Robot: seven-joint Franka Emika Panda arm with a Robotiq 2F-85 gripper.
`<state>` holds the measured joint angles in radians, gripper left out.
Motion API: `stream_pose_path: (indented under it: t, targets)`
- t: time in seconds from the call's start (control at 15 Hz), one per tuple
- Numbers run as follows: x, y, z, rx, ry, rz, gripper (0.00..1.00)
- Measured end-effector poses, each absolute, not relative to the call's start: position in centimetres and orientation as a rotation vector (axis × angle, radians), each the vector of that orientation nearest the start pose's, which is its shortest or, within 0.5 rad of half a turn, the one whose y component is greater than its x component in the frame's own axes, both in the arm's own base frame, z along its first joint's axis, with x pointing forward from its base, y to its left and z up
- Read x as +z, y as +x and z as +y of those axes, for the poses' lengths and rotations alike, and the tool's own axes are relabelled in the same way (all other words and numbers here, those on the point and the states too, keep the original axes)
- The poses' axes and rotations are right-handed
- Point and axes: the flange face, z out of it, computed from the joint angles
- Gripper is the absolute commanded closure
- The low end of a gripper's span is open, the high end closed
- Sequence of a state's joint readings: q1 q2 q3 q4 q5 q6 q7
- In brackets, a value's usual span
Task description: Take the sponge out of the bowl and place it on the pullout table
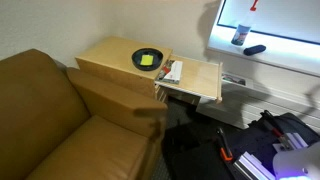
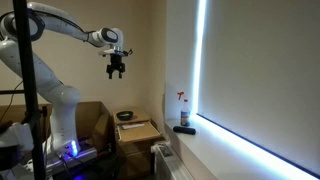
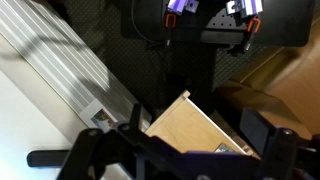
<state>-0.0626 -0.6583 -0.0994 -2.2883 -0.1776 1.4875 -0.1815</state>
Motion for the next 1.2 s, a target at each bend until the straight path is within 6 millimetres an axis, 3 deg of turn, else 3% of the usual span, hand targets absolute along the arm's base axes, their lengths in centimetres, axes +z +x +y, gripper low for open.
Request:
stream_pose_path:
  t: [0.2, 0.33, 0.67, 0.93, 1.0, 1.2]
  targets:
    - [57.1, 32.7, -7.7, 0.273, -3.213, -0.083, 0.00]
    - [54.4, 34.5, -5.3, 0.372, -3.178, -0.181, 0.00]
    - [46.1, 41.0, 4.3, 0.646, -3.124, -0.481, 0.00]
    - [42.2, 46.3, 12.2, 0.648, -3.184, -0.518, 0.00]
    - [41.7, 47.0, 13.0, 0.658, -3.182, -0.528, 0.00]
    - [41.7, 46.9, 12.7, 0.662, -3.182, -0.517, 0.00]
